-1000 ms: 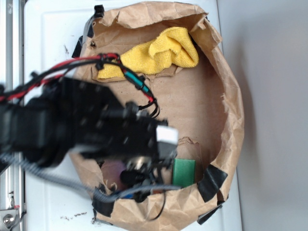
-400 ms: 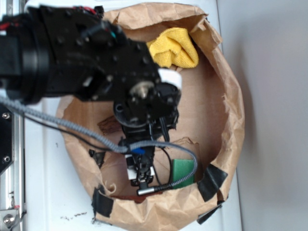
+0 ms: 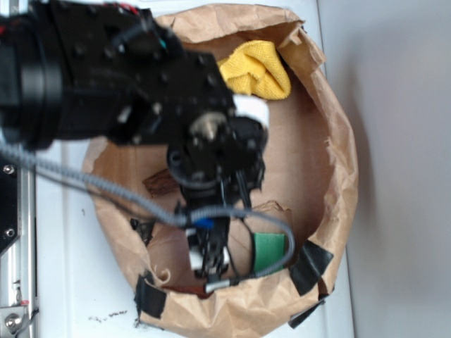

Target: Grab the shell.

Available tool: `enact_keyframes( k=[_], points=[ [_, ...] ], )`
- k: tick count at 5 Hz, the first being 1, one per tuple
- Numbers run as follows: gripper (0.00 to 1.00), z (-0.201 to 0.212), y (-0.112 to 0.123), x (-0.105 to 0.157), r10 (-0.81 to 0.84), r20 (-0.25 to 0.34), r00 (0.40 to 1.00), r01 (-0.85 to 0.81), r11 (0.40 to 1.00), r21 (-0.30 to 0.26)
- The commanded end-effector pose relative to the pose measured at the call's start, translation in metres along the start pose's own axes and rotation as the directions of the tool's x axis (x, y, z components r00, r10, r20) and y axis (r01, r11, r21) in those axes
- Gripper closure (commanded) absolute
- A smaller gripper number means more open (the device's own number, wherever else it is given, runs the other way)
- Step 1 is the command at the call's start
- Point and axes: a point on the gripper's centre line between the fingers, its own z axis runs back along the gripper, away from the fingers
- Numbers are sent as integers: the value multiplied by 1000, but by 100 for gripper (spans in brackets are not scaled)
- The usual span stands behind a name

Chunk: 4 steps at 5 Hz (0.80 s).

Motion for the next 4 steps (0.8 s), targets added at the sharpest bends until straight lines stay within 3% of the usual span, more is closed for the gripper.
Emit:
enact_keyframes(
  k=[1, 4],
  points=[
    [0, 16, -18, 6, -59, 35, 998, 61, 994, -88],
    [0, -30, -48, 4, -64, 45, 997, 67, 995, -79]
  ],
)
